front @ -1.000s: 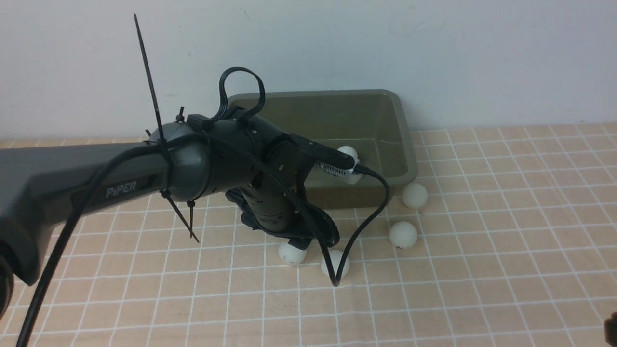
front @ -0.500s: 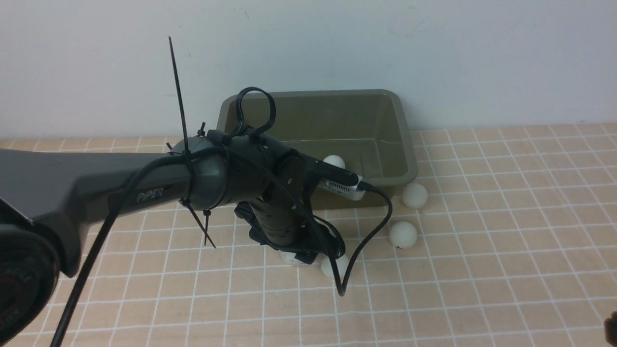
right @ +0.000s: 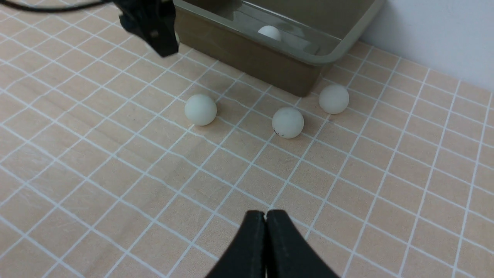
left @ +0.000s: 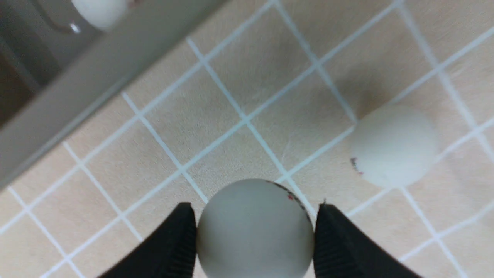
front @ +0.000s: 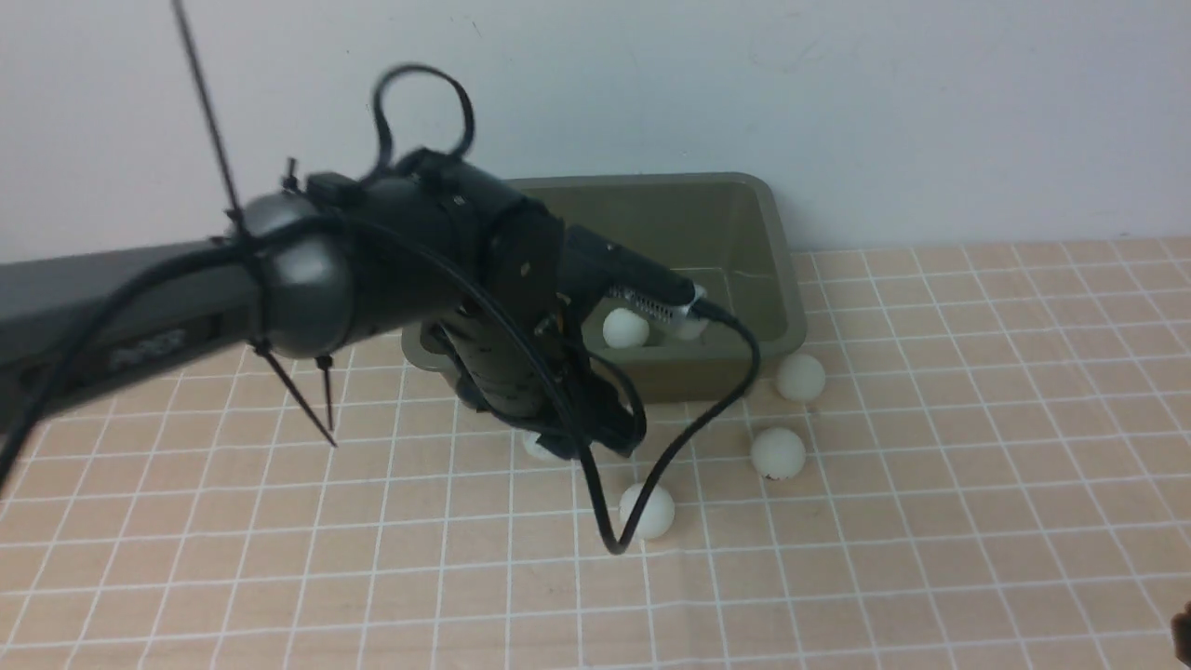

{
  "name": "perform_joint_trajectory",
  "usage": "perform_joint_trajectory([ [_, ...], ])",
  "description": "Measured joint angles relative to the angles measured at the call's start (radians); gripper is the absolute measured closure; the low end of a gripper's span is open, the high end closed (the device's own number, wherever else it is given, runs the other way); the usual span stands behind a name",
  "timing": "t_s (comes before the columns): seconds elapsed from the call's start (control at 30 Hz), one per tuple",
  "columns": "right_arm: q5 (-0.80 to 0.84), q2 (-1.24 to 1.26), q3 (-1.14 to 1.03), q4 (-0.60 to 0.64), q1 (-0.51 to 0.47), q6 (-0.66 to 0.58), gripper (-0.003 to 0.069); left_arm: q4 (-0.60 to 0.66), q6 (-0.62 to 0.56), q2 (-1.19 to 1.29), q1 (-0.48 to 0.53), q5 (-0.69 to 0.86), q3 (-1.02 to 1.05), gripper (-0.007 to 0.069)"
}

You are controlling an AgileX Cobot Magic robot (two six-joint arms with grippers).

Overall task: Put the table tennis balls into the box on the light coffee tablecloth.
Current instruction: 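Reach for and grasp a ping pong ball on the table beside the basket, then drop the ball into the bin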

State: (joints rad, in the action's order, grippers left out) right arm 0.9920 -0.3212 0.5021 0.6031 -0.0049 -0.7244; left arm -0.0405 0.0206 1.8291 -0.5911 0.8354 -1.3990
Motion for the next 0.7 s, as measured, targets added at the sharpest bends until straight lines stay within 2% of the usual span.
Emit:
perform_joint_trajectory([
  [0.07,-0.004,0.000,0.000,0.000,0.000,0.000,0.0671,0.060,-0.084,-0.048,0.000,0.027,-0.022,0.0309],
  [0.2,-0.015,0.000,0.000,-0.001,0.000,0.000,0.0671,0.078,-0.216,-0.059,0.005,-0.018,-0.046,0.0309],
  [0.37,-0.016,0.000,0.000,-0.002,0.000,0.000,0.0671,0.078,-0.237,-0.022,0.091,-0.161,-0.104,0.0309],
  [0.6,-0.011,0.000,0.000,-0.002,0.000,0.000,0.0671,0.078,-0.245,0.100,0.232,-0.175,-0.217,0.0309],
  [0.7,-0.011,0.000,0.000,-0.002,0.000,0.000,0.0671,0.105,-0.323,0.178,0.257,-0.157,-0.291,0.0305],
])
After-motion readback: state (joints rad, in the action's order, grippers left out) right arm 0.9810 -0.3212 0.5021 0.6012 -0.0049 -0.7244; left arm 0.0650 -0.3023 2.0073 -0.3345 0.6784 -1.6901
